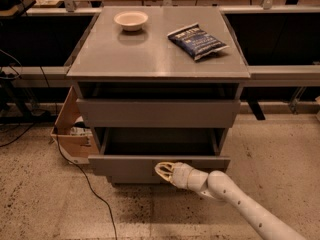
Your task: Close middle drawer
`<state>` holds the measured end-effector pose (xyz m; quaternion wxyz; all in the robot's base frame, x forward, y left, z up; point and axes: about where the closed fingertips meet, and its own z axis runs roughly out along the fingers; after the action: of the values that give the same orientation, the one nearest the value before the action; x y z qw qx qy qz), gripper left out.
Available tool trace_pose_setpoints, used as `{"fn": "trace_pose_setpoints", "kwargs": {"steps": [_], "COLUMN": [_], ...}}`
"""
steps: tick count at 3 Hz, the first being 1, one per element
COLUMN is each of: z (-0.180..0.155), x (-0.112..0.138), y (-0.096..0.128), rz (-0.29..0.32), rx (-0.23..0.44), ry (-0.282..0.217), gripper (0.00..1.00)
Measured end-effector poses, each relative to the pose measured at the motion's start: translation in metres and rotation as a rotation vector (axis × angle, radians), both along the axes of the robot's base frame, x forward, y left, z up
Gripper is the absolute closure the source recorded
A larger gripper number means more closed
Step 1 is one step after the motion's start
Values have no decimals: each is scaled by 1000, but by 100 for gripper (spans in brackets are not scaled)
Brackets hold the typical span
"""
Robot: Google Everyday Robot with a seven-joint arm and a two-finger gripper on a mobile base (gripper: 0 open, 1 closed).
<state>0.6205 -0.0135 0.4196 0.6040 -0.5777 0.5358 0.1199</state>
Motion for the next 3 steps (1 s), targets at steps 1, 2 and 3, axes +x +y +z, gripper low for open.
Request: {"fn": "trace_pose_setpoints", "kwargs": {"steps": [1,2,3], "z": [-9,-14,-12], "x": [13,37,57], "y": [13,31,43], "rz": [-11,-4,1], "rx": [22,46,56], "ry": [-40,-106,-156], "gripper": [100,100,100]}}
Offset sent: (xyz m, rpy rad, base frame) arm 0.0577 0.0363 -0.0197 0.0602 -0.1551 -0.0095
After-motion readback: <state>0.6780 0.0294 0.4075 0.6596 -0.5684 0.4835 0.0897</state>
